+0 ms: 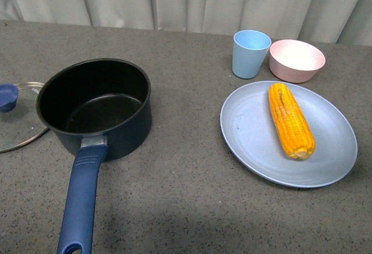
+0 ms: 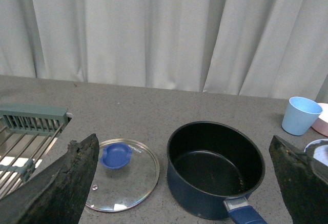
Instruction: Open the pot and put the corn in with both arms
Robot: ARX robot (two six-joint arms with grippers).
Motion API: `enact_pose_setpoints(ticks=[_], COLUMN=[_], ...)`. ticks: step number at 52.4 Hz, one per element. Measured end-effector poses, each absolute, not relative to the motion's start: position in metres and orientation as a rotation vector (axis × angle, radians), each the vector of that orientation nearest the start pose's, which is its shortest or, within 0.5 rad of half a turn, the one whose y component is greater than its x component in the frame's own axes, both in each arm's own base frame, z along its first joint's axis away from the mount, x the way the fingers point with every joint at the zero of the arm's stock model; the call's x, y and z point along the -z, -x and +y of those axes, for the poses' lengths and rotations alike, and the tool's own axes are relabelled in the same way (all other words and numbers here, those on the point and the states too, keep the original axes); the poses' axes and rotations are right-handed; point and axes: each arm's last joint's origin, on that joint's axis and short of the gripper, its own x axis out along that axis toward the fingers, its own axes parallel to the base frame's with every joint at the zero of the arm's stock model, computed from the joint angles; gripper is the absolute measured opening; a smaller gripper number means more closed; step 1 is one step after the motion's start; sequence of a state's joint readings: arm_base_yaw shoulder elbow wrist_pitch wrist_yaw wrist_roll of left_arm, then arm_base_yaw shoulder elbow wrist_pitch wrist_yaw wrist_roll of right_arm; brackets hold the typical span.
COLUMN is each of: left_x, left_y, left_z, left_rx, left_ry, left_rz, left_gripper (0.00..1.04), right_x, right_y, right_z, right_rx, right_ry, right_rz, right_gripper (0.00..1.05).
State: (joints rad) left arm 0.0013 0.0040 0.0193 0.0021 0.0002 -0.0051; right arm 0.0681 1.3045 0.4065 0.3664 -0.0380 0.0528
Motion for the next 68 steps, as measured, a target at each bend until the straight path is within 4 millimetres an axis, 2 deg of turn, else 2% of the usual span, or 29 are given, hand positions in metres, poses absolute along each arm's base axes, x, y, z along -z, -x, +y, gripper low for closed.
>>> enact_pose_setpoints(ticks=[7, 13, 23, 36, 47, 51, 53, 62, 68], left_x=[-0.17, -0.17, -0.17, -0.17, -0.17, -0.17, -0.17, -0.17, -0.17], left_y=[-0.097, -0.097, -0.097, -0.097, -0.097, -0.097, -0.097, -0.097, -0.097], left_z=[0.0, 0.0, 0.0, 0.0, 0.0, 0.0, 0.0, 0.0, 0.0], left_rx=[-0.001, -0.001, -0.001, -0.001, -0.001, -0.001, -0.001, -0.001, -0.001], left_ry=[0.005, 0.005, 0.005, 0.005, 0.005, 0.005, 0.005, 0.005, 0.005], left_rz=[-0.017, -0.017, -0.017, -0.017, -0.017, -0.017, -0.017, -0.017, -0.017], left_gripper=[0.98, 0.98, 0.98, 0.98, 0.98, 0.98, 0.98, 0.98, 0.98], right_x=[-0.137, -0.12, -0.096, -0.079, -0.07, -0.066, -0.063, -0.06, -0.059], right_y=[-0.268, -0.299, -0.336, -0.358, -0.365, -0.365, -0.364, -0.364, -0.364], right_z=[0.028, 0.045, 0.069, 0.082, 0.089, 0.09, 0.091, 0.092, 0.09], right_rx=[-0.074, -0.062, -0.029, 0.005, 0.02, 0.023, 0.023, 0.016, 0.001], right_ry=[-0.089, -0.117, -0.115, -0.104, -0.087, -0.083, -0.08, -0.094, -0.118], right_rz=[0.674, 0.794, 0.927, 1.024, 1.065, 1.081, 1.093, 1.105, 1.101], right_gripper=[0.96, 0.96, 0.96, 0.96, 0.96, 0.88, 0.8, 0.58, 0.39])
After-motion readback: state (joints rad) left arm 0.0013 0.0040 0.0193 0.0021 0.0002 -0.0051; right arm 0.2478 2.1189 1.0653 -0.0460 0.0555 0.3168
